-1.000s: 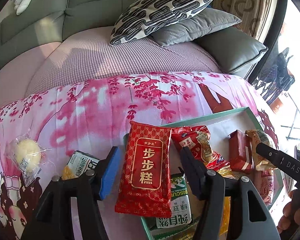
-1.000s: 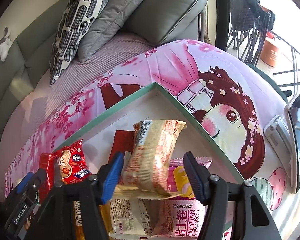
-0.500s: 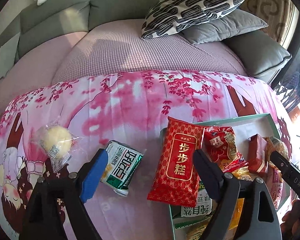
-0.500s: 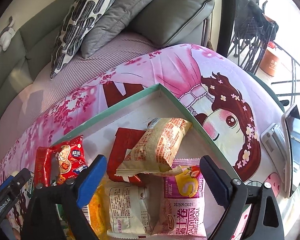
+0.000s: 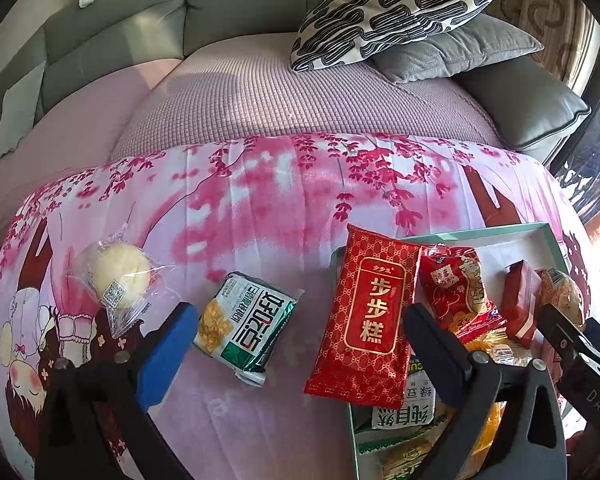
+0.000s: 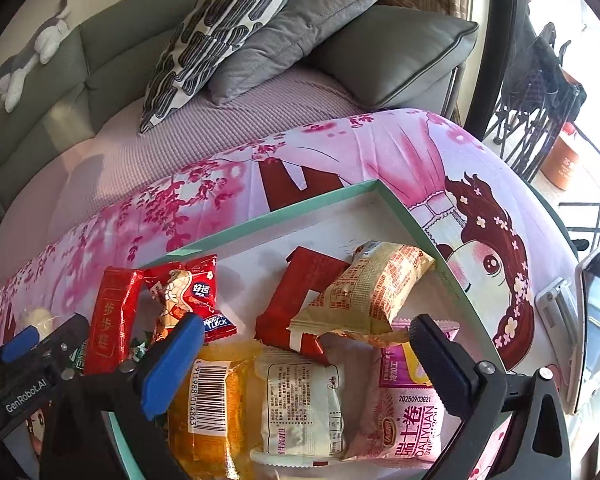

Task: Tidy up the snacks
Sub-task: 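Move both open tools back over the bun and green biscuit pack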

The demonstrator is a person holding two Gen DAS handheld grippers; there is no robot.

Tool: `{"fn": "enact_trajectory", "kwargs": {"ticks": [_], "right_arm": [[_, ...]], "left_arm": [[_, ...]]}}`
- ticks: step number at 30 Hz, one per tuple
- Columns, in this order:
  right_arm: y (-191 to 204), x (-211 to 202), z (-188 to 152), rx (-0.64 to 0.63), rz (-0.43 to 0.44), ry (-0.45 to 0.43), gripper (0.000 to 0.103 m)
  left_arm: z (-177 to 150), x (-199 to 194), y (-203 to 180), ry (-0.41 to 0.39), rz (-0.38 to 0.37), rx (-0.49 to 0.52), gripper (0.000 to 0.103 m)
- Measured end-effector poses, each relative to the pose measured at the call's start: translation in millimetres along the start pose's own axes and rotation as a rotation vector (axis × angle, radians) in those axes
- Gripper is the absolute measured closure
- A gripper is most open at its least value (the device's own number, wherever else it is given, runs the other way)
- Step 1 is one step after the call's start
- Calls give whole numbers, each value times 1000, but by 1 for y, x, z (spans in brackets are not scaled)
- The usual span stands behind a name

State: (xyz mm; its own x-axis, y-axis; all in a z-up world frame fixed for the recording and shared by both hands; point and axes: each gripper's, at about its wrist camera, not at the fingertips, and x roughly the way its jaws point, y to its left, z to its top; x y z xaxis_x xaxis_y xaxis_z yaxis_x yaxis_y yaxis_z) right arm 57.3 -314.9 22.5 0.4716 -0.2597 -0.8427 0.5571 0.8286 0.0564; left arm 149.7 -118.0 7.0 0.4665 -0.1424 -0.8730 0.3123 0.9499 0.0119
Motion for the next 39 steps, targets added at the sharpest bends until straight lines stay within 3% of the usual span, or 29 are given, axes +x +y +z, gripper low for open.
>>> {"fn": "enact_trajectory", "kwargs": {"ticks": [11, 20, 39], "right_arm": [[4, -7, 1, -19, -3, -16, 0], [26, -30, 3, -65, 34, -78, 0], [94, -28, -20, -224, 133, -45, 0]], "left_arm": [[0, -3, 14, 17, -29, -16, 1], [3, -18, 55, -10, 62, -36, 1], [-9, -28, 179, -8, 169, -328, 1]]}}
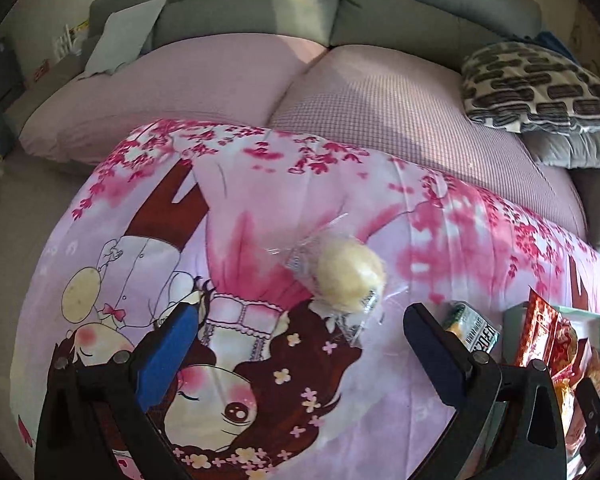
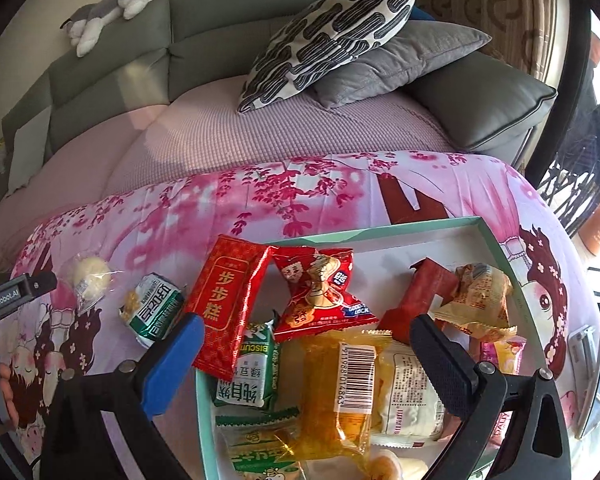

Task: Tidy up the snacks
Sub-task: 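Move both open tools back over the bun and green biscuit pack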

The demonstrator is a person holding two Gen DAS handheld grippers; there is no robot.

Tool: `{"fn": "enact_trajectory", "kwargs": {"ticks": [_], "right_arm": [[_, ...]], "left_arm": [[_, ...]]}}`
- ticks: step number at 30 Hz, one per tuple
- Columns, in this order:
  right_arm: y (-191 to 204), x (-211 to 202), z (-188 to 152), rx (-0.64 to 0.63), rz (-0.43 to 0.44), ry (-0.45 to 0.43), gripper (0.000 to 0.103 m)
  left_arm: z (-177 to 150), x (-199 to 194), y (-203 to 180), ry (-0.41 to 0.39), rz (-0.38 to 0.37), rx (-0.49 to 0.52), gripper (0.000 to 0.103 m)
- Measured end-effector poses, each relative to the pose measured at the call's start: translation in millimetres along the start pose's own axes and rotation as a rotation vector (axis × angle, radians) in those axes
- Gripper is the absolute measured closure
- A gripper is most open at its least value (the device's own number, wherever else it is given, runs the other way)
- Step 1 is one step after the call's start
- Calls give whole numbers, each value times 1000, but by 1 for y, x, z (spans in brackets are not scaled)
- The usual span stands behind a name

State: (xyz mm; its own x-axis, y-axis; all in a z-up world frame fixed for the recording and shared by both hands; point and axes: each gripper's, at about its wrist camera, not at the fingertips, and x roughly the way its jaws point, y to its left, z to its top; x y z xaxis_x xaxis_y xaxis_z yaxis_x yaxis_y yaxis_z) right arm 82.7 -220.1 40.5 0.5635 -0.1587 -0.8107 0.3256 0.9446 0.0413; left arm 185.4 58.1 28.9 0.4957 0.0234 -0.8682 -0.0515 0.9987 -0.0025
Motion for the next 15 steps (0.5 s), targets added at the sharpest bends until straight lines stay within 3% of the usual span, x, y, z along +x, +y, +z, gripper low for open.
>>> {"fn": "enact_trajectory", "kwargs": {"ticks": [15], "right_arm": [[57, 3, 7, -105, 129, 7, 0]], "left_arm": [[8, 5, 20, -13, -48, -51, 1]]}}
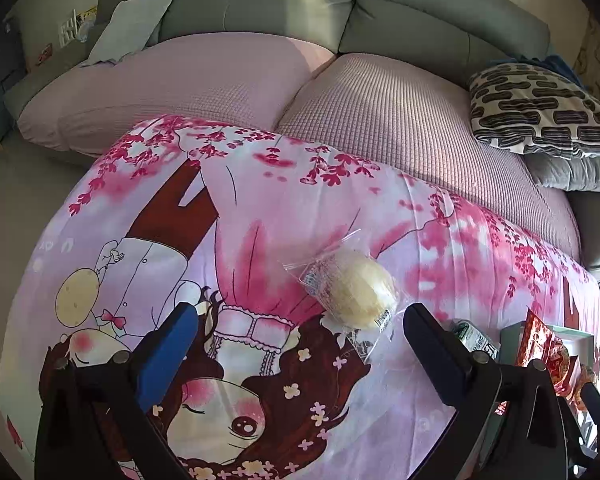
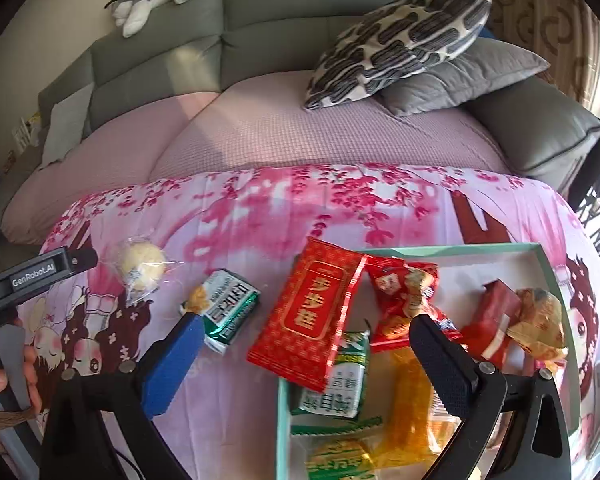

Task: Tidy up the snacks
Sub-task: 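Move both open tools back over the bun and green biscuit pack, then close left tool on the clear-bagged bun while right tool grasps the green biscuit pack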

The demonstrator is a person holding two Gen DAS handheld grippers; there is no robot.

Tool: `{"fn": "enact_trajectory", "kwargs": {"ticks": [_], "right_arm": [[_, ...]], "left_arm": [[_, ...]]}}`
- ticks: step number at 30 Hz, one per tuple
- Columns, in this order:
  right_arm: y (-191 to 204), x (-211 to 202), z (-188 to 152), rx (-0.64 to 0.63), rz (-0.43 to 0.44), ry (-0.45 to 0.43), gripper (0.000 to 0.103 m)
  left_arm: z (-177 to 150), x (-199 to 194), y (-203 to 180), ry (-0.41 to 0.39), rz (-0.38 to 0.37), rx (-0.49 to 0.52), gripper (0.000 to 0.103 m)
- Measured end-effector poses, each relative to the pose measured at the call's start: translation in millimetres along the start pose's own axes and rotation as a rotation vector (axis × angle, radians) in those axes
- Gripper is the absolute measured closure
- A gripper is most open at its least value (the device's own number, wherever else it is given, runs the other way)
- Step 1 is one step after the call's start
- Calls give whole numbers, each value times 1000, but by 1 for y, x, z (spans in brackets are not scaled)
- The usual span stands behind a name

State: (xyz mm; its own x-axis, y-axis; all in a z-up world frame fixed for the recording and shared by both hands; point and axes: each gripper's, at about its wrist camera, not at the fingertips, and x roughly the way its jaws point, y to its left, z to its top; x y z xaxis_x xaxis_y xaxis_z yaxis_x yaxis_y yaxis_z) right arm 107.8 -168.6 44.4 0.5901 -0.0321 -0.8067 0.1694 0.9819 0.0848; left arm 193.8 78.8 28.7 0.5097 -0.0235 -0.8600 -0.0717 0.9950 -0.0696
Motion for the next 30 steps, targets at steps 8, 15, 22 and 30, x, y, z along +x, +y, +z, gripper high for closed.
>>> {"fn": "enact_trajectory", "kwargs": {"ticks": [8, 15, 22, 30], "right_arm": [[27, 17, 9, -52, 74, 28, 0], [52, 44, 15, -126, 109, 71, 0], [66, 63, 14, -197, 117, 96, 0], [72, 79, 1, -306, 70, 132, 4]], "left_arm": [[4, 4, 13, 0, -25, -35, 1], [6, 9, 12, -5, -38, -29, 1], [7, 16, 9, -1, -36, -20, 1], [6, 22, 8, 8, -37, -25, 1]]}}
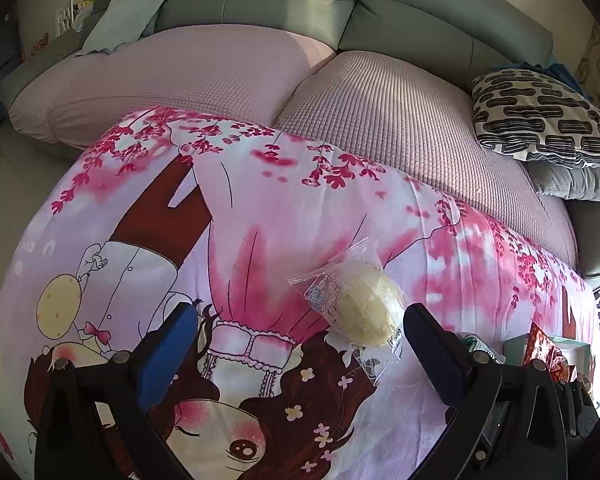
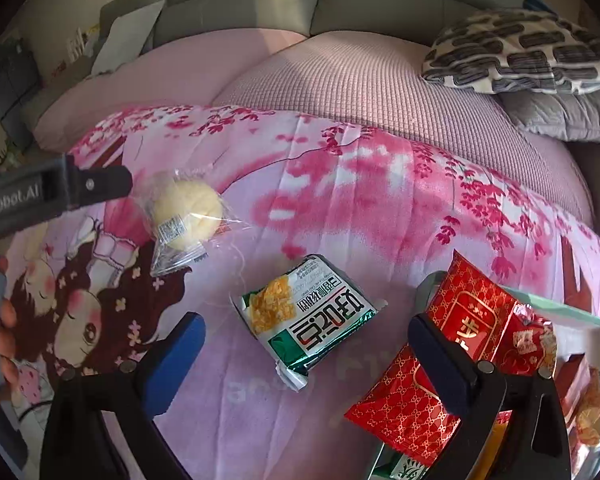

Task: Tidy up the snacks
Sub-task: 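Close left tool on the clear-bagged bun while right tool grasps the green biscuit pack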

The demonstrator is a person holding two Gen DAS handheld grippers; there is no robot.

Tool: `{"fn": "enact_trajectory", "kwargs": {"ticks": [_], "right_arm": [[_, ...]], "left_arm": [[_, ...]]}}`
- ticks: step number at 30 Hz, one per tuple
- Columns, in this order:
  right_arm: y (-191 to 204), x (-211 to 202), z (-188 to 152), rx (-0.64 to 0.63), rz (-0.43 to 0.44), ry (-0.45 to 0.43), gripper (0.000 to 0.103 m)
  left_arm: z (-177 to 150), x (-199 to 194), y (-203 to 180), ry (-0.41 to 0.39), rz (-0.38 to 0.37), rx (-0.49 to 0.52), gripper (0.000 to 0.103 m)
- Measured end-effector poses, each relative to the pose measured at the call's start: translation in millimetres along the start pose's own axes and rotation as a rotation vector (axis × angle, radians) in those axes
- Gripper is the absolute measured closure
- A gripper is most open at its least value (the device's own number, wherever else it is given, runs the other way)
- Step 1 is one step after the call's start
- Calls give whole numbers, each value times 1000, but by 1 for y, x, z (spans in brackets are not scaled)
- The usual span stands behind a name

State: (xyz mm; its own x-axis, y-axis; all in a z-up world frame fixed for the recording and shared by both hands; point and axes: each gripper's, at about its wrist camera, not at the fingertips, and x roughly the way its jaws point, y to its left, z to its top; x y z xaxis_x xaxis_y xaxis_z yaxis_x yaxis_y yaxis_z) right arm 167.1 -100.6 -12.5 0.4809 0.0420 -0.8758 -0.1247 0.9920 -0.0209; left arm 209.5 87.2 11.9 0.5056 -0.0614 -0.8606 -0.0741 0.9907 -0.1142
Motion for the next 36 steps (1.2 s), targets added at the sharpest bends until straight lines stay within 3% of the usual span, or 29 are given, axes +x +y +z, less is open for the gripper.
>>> {"fn": "enact_trajectory", "kwargs": {"ticks": [7, 19, 31, 33, 35, 36], "right_arm": [[-1, 14, 1, -39, -22, 25, 21], [-8, 23, 15, 7, 2, 8, 25], [-10, 31, 20, 11, 26, -3, 25], [-10, 31, 20, 19, 28, -8, 26], [-11, 31, 19, 30, 30, -14, 27], [-12, 30, 19, 32, 30, -15, 29]], "left_arm": [[2, 2, -4, -21, -13, 10, 1], [-2, 23, -24, -40, -79, 29, 1], [-12, 56, -21, 48, -145, -49, 1], [-12, 57, -19, 55, -160, -66, 5], [-13, 57, -17, 59, -169, -79, 21], [-13, 57, -17, 62, -183, -83, 23]]}}
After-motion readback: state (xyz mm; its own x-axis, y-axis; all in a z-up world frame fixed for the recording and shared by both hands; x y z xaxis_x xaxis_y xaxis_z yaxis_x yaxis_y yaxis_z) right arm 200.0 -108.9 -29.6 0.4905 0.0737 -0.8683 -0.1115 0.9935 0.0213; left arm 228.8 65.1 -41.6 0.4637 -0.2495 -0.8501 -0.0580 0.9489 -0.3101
